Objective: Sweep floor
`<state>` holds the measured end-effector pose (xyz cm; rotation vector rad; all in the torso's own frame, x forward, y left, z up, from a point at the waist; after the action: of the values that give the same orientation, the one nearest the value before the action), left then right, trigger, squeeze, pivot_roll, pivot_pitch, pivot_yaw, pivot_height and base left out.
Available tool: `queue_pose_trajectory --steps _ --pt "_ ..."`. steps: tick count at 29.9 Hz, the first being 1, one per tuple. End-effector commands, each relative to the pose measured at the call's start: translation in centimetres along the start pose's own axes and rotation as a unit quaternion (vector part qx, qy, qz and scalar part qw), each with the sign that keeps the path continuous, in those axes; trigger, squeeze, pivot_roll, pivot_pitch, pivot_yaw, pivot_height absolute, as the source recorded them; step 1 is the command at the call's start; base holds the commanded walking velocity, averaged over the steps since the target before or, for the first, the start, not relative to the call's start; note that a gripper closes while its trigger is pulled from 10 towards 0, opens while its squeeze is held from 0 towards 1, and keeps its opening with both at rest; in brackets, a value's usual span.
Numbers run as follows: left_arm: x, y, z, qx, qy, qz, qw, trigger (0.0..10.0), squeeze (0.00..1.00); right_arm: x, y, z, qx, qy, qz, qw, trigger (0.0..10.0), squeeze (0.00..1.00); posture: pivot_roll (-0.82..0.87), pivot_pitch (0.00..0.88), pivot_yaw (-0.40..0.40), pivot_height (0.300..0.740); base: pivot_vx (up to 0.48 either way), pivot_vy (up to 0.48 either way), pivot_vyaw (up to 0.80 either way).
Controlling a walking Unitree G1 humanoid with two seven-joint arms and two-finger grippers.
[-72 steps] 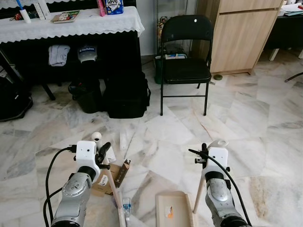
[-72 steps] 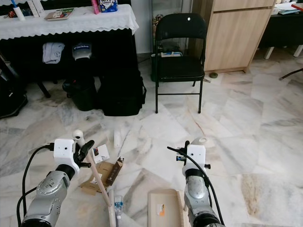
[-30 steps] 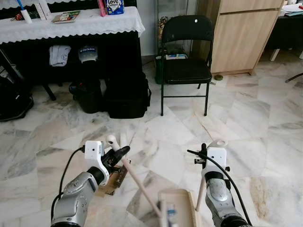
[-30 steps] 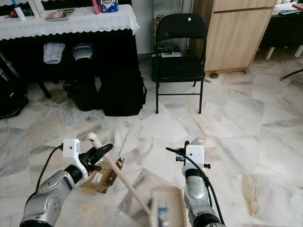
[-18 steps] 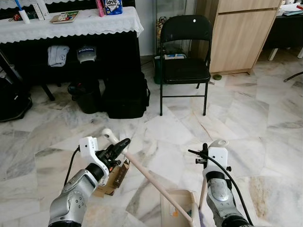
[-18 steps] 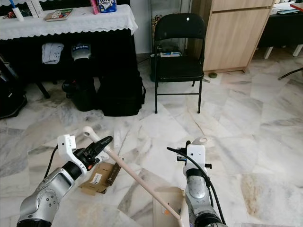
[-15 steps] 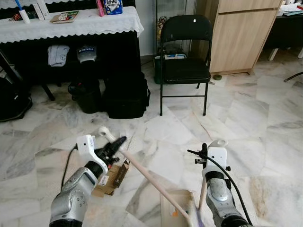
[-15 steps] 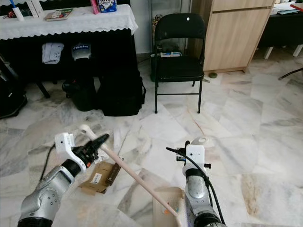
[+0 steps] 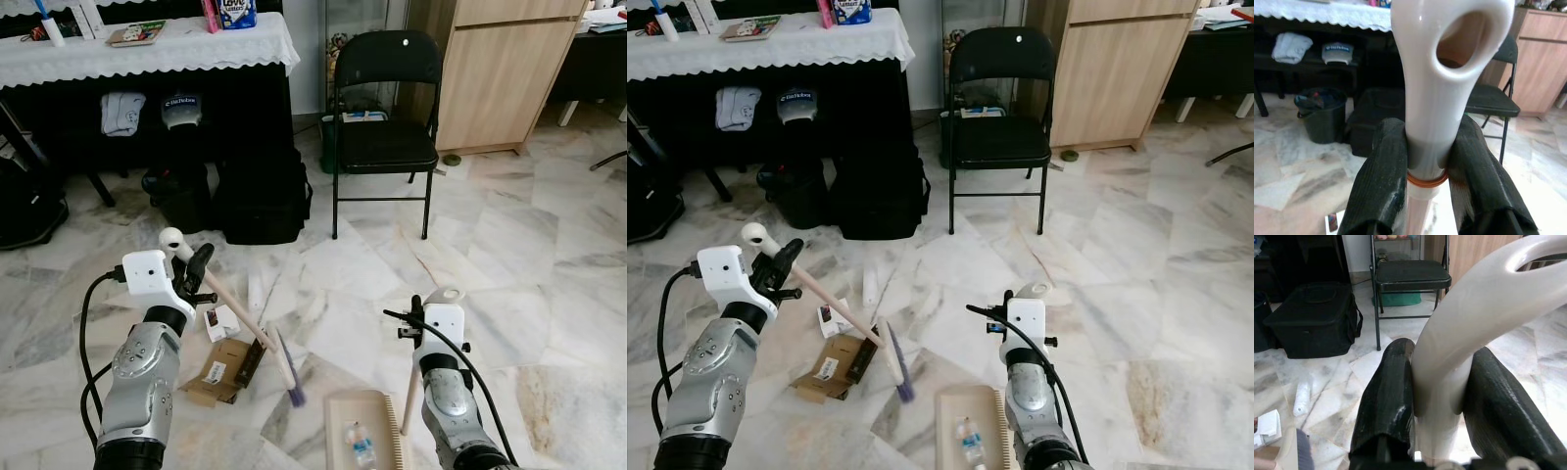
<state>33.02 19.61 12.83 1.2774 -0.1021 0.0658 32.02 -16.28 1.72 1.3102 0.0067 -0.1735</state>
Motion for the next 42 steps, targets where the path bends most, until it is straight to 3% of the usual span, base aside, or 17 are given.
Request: queue_pose_trajectory --steps 1,7,13,16,17,18,19,20,21,23,24,26,34,36,42 --pt "0.6 1.6 0.4 0.009 0.003 0.038 0.999 10.0 0.0 1.0 2.5 0.2 0.016 -0.008 0.05 0.999 10.0 0.0 0.11 0.012 0.048 0.74 0.0 0.0 0.0" --pt "1.1 3.1 0.4 0.032 0.018 0.077 0.996 10.0 0.0 1.6 4.2 0.5 0.038 -0.014 0.086 0.995 10.0 0.0 0.11 0.01 0.047 0.74 0.0 0.0 0.0" --pt "1.1 2.8 0.4 0.049 0.022 0.072 0.996 10.0 0.0 1.8 4.7 0.4 0.061 -0.011 0.092 0.994 10.0 0.0 0.11 0.008 0.046 0.74 0.0 0.0 0.0" --pt "0.8 1.5 0.0 0.103 0.022 0.047 0.993 10.0 0.0 1.6 4.3 0.2 0.058 -0.008 0.084 0.995 10.0 0.0 0.12 0.007 0.046 0.74 0.0 0.0 0.0" --pt "0.5 1.2 -0.3 0.144 0.019 0.044 0.988 10.0 0.0 1.6 4.1 0.1 0.056 -0.007 0.081 0.995 10.0 0.0 0.12 0.008 0.048 0.74 0.0 0.0 0.0" --pt "0.5 1.2 -0.3 0.144 0.019 0.044 0.988 10.0 0.0 1.6 4.1 0.1 0.056 -0.007 0.081 0.995 10.0 0.0 0.12 0.008 0.048 0.74 0.0 0.0 0.0" --pt "-0.1 0.6 -1.5 0.218 0.035 0.039 0.975 10.0 0.0 1.4 3.8 0.1 0.055 -0.006 0.077 0.995 10.0 0.0 0.11 0.011 0.049 0.74 0.0 0.0 0.0" --pt "-0.4 0.4 -2.1 0.237 0.045 0.038 0.97 10.0 0.0 1.4 3.8 0.1 0.054 -0.006 0.076 0.996 10.0 0.0 0.11 0.011 0.049 0.74 0.0 0.0 0.0" --pt "-0.4 0.4 -2.1 0.237 0.045 0.038 0.97 10.0 0.0 1.4 3.8 0.1 0.054 -0.006 0.076 0.996 10.0 0.0 0.11 0.011 0.049 0.74 0.0 0.0 0.0" --pt "-1.0 1.6 -4.4 0.264 0.118 0.06 0.955 10.0 0.0 1.3 3.6 0.2 0.052 -0.007 0.076 0.996 10.0 0.0 0.11 0.014 0.05 0.74 0.0 0.0 0.0" --pt "-1.0 1.6 -4.4 0.264 0.118 0.06 0.955 10.0 0.0 1.3 3.6 0.2 0.052 -0.007 0.076 0.996 10.0 0.0 0.11 0.014 0.05 0.74 0.0 0.0 0.0" --pt "-1.4 2.7 -5.8 0.289 0.159 0.073 0.941 10.0 0.0 1.2 3.6 0.3 0.054 -0.006 0.077 0.996 10.0 0.0 0.11 0.017 0.048 0.74 0.0 0.0 0.0" --pt "-1.4 2.7 -6.3 0.3 0.182 0.082 0.933 10.0 0.0 1.3 3.7 0.2 0.095 -0.005 0.077 0.992 10.0 0.0 0.11 0.017 0.047 0.74 0.0 0.0 0.0" --pt "-1.4 2.2 -6.2 0.299 0.184 0.079 0.933 10.0 0.0 1.5 4.1 0.5 0.127 -0.012 0.082 0.988 10.0 0.0 0.11 0.017 0.048 0.74 0.0 0.0 0.0" --pt "-1.3 2.0 -6.2 0.3 0.185 0.075 0.933 10.0 0.0 1.6 4.2 0.8 0.149 -0.016 0.082 0.985 10.0 0.0 0.11 0.017 0.05 0.74 0.0 0.0 0.0"
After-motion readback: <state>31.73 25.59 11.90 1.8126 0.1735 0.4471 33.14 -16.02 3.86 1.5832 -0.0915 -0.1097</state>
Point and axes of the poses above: a point about 5 cm out from each wrist's last joint towards the gripper, its own x axis pointing out of the wrist towards the gripper, its own y axis along the axis of the wrist's last joint, z = x × y, the point moved 3 cm from there along x, pointing out of the wrist towards the gripper, and after that the axes turned 8 degrees about -x, right-handed, at the moved point
